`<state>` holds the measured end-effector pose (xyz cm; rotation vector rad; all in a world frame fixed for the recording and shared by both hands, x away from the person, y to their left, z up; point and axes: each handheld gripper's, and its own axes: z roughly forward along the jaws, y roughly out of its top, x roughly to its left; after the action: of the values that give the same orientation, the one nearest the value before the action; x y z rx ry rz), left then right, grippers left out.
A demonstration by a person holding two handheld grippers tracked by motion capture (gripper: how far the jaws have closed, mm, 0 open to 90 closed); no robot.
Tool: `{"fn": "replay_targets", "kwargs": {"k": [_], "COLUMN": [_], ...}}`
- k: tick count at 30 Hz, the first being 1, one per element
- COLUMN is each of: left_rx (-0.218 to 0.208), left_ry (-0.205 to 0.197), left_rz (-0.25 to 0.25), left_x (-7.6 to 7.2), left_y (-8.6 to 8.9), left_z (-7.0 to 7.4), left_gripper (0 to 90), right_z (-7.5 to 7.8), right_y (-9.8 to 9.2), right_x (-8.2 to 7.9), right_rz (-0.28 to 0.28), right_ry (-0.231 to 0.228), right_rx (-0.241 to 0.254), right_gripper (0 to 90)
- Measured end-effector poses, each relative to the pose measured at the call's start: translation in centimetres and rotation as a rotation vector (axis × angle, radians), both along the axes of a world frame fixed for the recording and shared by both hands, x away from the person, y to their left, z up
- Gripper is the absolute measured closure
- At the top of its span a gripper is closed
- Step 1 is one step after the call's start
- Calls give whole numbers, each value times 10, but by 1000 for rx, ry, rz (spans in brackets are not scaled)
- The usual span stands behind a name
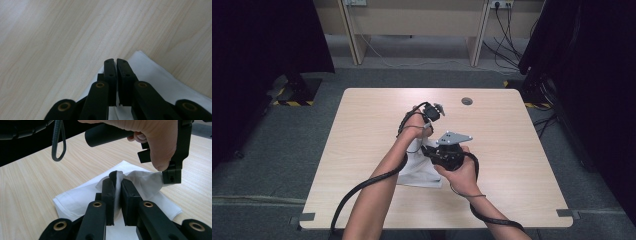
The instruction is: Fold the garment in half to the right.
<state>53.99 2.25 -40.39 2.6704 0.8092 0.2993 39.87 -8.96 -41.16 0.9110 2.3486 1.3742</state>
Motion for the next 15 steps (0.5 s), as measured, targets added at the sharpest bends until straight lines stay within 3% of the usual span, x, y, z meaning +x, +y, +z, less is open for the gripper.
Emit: {"fn": "replay_targets", "kwargs": {"k": [15], "left_rx": [4], "left_ry": [4], "left_rz": [-4], "left_x": [-1], "left_y": [-1], "left_z": [-3], "left_gripper": [858], "right_z": [-5], "right_y": [-3], "right_x": [-1], "right_rz": [-6], "right_ry": [8], "right_rx": [-5], "right_gripper": [823]}}
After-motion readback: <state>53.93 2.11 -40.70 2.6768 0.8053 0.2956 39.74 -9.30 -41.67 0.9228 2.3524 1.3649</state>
